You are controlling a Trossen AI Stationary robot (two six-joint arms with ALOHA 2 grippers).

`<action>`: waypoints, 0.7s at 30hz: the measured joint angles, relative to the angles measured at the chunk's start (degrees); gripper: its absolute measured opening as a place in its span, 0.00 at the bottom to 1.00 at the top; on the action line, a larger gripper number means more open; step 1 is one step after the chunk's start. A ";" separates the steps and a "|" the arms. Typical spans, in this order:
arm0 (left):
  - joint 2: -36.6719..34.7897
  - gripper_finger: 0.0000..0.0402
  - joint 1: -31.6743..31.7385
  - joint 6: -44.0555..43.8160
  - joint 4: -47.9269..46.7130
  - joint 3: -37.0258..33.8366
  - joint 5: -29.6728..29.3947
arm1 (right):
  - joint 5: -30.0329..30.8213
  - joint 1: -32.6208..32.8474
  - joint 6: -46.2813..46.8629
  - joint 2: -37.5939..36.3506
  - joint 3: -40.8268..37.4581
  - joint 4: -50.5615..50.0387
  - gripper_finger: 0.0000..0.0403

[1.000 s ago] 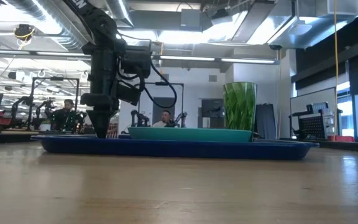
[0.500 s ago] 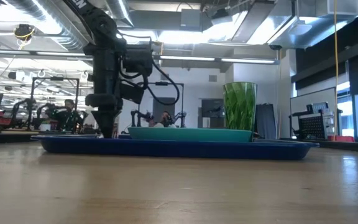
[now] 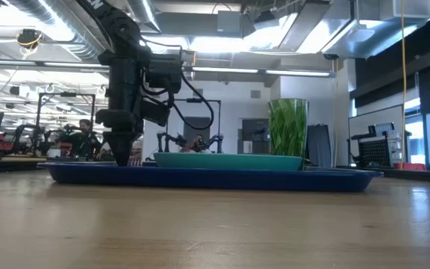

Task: Pick and place plate/cup/fork/spoon on tray
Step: Put the orange fork on the blue serving tray to the left side of the green plate

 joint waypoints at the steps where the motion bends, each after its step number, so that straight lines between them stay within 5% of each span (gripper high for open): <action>1: 0.00 0.00 0.02 0.02 0.41 0.00 0.86 | 0.00 0.01 0.00 0.00 0.00 0.00 0.01; 21: 0.00 0.00 0.07 -0.64 4.60 0.00 1.37 | 0.00 0.00 -0.11 0.00 0.00 -0.02 0.01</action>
